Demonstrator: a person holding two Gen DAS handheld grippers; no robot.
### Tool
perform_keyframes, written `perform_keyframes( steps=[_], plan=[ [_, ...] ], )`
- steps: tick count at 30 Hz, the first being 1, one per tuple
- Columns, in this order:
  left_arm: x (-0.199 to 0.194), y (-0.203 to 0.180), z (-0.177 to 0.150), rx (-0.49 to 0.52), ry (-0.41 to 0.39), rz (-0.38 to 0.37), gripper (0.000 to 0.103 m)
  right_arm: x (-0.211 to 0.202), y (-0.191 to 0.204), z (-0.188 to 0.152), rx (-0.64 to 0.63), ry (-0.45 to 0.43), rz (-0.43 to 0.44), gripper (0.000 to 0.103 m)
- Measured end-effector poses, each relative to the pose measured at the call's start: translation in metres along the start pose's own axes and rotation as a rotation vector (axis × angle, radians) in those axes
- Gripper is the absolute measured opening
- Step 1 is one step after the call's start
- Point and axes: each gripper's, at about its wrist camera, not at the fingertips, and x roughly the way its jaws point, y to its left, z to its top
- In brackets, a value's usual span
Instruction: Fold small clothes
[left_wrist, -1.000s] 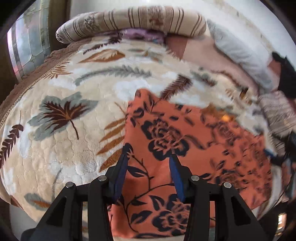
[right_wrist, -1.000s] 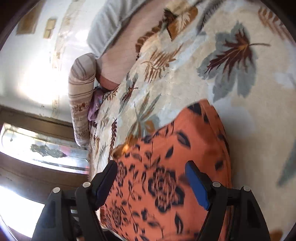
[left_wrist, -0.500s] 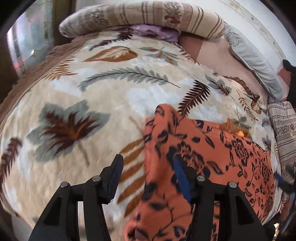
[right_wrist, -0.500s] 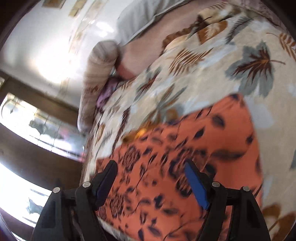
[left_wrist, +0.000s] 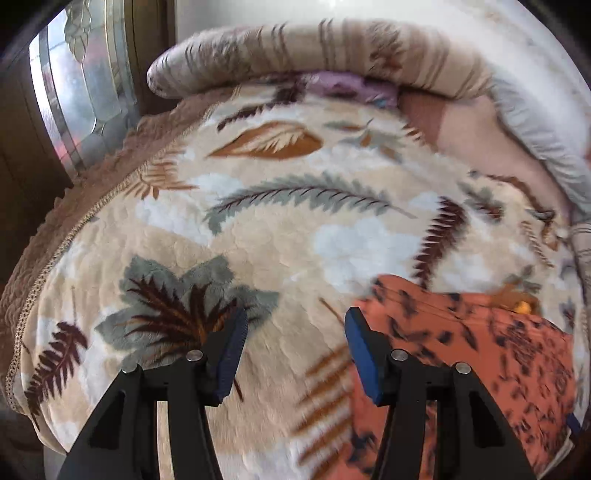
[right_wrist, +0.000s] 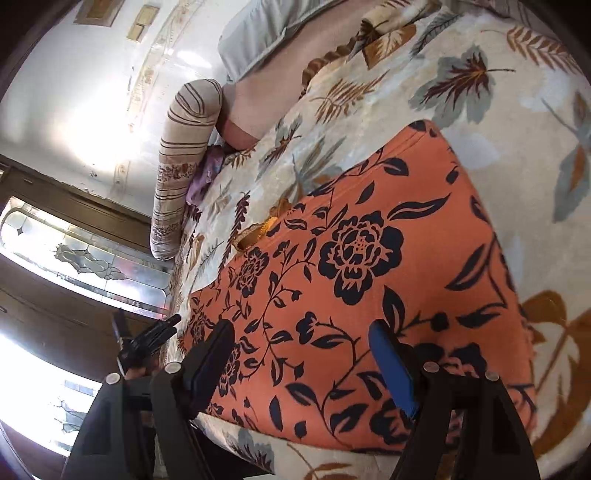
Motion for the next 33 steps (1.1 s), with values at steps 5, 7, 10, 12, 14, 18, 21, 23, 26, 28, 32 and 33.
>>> perform_keyframes(
  steps=[5,7,10,12,14,18,21,23,26,28,32,33],
  plan=[
    [-0.058,-0.048,-0.050,0.105,-0.039,-0.188,0.073,-0.048,-0.018,-0.034,0.152,-0.095,0.023,0.078],
    [-0.065,-0.072,-0.071,0.149,-0.032,-0.248,0.073,-0.058,-0.030,-0.057,0.241,-0.115,0.047,0.080],
    [-0.054,-0.103,-0.091,0.175,0.030,-0.269,0.073,-0.054,-0.051,-0.086,0.363,-0.092,0.052,0.080],
    [-0.043,-0.113,-0.098,0.167,0.053,-0.292,0.073,-0.047,-0.066,-0.092,0.435,-0.105,0.050,0.081],
    [-0.034,-0.117,-0.102,0.156,0.066,-0.253,0.073,-0.043,-0.075,-0.089,0.488,-0.147,0.040,0.081],
    [-0.008,-0.113,-0.112,0.155,0.107,-0.232,0.073,-0.031,-0.086,-0.074,0.536,-0.204,0.060,0.081],
    [-0.010,-0.122,-0.120,0.247,0.075,-0.176,0.073,-0.030,-0.073,-0.059,0.442,-0.211,-0.018,0.008],
    [-0.010,-0.124,-0.122,0.265,0.073,-0.160,0.073,-0.040,-0.048,-0.054,0.329,-0.230,-0.078,0.008],
    [-0.008,-0.120,-0.121,0.261,0.074,-0.164,0.073,-0.052,0.001,-0.055,0.091,-0.253,-0.229,0.009],
    [-0.008,-0.122,-0.120,0.270,0.079,-0.154,0.073,-0.038,-0.015,-0.057,0.103,-0.179,-0.300,0.014],
    [-0.017,-0.121,-0.114,0.245,0.094,-0.139,0.073,-0.050,-0.070,-0.069,0.357,-0.146,-0.168,0.048],
    [-0.020,-0.120,-0.111,0.230,0.088,-0.141,0.073,-0.062,-0.071,-0.068,0.360,-0.162,-0.166,0.061]
  ],
)
